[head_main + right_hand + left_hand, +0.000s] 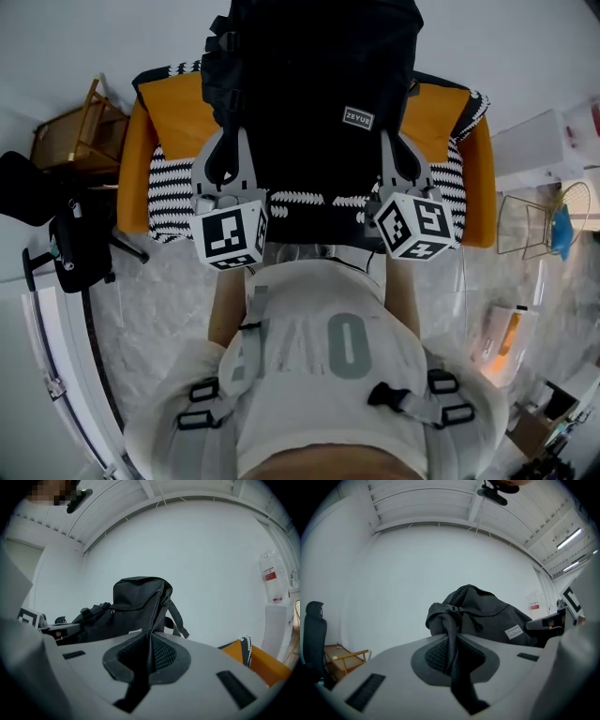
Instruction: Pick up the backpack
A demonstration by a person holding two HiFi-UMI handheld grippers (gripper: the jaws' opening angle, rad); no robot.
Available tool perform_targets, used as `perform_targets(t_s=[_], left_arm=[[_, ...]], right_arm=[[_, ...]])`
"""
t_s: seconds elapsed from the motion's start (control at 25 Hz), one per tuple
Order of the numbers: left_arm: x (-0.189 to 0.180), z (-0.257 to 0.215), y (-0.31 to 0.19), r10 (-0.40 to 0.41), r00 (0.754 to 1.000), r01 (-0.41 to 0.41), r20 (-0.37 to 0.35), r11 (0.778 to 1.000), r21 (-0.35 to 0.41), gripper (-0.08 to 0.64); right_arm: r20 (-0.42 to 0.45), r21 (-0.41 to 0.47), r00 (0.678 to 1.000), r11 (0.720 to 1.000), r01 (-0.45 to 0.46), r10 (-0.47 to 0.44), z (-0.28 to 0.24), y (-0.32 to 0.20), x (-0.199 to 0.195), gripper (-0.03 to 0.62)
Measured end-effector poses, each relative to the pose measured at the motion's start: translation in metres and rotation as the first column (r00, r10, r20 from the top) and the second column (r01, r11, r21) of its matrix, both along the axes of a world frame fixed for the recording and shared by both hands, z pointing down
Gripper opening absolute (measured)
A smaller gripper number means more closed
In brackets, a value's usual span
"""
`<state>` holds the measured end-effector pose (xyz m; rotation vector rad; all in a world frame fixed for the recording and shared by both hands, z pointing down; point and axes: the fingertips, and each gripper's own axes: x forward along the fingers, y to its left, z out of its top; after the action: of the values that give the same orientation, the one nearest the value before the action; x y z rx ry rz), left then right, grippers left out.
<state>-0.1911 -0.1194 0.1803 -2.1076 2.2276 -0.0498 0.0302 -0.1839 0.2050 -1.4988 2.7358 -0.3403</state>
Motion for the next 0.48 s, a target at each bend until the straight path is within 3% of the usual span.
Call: perform_targets(t_s=[0.48], left_arm=[[0.0057, -0.0055, -0.0059, 0.004, 1.000, -0.004, -0.007, 1.000, 0.019, 0.038]], right_arm=[[0.020, 0.013, 1.000, 1.000, -0.007, 0.007, -0.0051, -0.0064, 0.0062, 0.026]])
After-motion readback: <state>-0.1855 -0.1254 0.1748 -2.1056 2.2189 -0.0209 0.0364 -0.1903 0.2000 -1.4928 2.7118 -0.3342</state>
